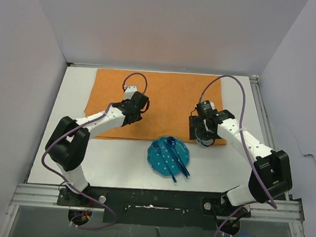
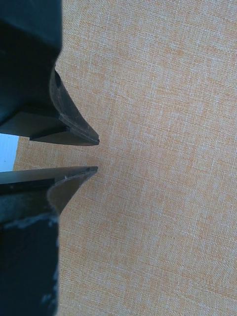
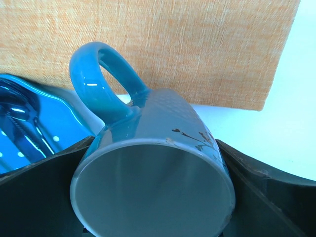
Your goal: Set the dinner table for one person
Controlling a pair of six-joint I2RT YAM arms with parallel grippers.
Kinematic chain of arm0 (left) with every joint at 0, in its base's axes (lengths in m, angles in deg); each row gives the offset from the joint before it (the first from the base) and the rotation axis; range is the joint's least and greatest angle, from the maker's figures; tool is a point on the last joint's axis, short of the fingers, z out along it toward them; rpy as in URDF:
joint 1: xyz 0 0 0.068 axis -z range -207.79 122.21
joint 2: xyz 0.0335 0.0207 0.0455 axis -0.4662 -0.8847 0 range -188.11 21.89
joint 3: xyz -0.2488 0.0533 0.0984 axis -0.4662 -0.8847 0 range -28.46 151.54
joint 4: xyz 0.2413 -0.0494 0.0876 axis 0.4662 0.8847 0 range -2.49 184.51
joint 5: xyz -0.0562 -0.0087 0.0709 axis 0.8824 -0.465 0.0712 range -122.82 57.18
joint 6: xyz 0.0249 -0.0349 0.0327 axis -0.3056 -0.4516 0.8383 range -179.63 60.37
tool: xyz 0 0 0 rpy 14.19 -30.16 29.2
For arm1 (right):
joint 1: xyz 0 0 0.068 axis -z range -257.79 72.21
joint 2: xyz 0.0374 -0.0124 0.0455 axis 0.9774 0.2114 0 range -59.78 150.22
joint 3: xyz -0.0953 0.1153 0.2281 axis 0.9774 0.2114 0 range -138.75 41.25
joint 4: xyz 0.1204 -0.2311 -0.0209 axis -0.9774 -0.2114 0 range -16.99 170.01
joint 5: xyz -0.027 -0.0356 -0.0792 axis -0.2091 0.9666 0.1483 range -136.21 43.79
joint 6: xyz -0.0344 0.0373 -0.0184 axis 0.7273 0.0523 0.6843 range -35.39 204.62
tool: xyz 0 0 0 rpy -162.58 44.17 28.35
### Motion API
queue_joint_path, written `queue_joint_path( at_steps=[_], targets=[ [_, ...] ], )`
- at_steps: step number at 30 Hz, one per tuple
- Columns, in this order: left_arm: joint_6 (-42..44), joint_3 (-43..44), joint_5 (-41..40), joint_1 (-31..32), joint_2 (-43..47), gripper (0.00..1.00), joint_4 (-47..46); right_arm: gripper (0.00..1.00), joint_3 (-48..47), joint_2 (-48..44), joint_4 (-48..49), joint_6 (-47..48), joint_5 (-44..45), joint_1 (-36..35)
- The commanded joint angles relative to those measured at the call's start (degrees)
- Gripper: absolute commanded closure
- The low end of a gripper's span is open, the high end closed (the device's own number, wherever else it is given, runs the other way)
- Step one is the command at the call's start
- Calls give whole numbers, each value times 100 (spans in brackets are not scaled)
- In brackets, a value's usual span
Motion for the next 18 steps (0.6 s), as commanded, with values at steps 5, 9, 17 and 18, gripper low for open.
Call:
queue_joint_path(
  at_steps=[5,9,17,18],
  targets=[
    [44,13,62,20,-128,77,-357,100,-1092,219,125,296,426,73],
    [110,81,86,23,-272,78,-292,100,-1723,634,431,587,444,316],
    [304,443,84,24,-409,79,-7,100,-3827,2360,640,1263,-234,1308],
    [318,479,90,24,-421,79,32,100,-4117,2595,642,1334,-270,1355]
  ],
)
